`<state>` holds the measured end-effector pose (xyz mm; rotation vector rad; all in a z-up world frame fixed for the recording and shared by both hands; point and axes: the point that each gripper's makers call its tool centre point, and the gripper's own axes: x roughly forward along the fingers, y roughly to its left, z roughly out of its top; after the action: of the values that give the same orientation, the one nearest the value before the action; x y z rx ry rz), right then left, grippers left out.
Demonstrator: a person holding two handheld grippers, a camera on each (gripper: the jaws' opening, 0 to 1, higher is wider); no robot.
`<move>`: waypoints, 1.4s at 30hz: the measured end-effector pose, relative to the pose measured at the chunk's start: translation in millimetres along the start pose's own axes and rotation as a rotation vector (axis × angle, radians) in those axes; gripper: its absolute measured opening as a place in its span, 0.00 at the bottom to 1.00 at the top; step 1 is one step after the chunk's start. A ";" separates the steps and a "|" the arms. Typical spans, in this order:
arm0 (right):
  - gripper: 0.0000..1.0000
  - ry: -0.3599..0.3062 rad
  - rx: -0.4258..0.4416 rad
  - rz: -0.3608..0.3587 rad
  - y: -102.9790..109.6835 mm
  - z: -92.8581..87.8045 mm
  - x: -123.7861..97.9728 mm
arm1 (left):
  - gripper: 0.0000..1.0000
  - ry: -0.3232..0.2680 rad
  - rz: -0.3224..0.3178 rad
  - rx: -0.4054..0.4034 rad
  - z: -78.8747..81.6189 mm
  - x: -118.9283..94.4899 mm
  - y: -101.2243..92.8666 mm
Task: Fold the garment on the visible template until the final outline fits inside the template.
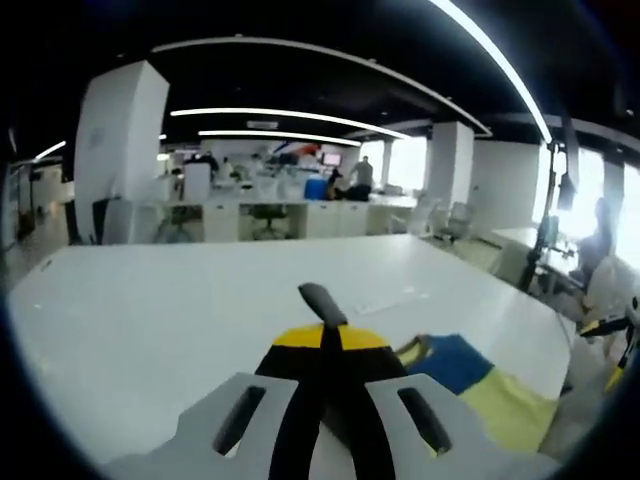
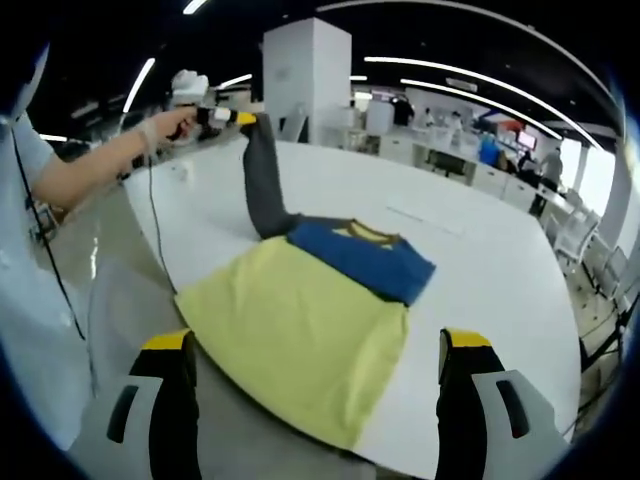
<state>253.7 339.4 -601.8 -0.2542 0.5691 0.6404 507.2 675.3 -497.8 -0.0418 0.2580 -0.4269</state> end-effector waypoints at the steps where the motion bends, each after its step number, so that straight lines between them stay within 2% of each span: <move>1: 1.00 -0.003 0.003 0.002 -0.8 -0.2 -0.9 | 0.00 -0.001 -0.006 0.002 1.6 3.1 -5.3; 13: 1.00 -0.034 0.011 0.022 -7.4 -2.7 -4.4 | 0.00 -0.004 -0.067 0.036 17.5 31.4 -52.9; 20: 1.00 -0.054 0.023 0.021 -12.1 -4.0 -8.9 | 0.00 0.015 -0.117 0.063 18.9 52.4 -85.6; 29: 1.00 -0.060 0.029 0.018 -12.7 -5.8 -13.4 | 0.00 0.052 -0.178 0.093 9.8 73.7 -122.3; 42: 1.00 -0.060 0.049 0.005 -14.8 -10.0 -13.9 | 0.00 0.091 -0.243 0.115 -6.0 83.2 -158.9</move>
<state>249.7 317.1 -601.3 -0.1872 0.5273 0.6362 514.5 496.3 -508.5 0.0600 0.3194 -0.6855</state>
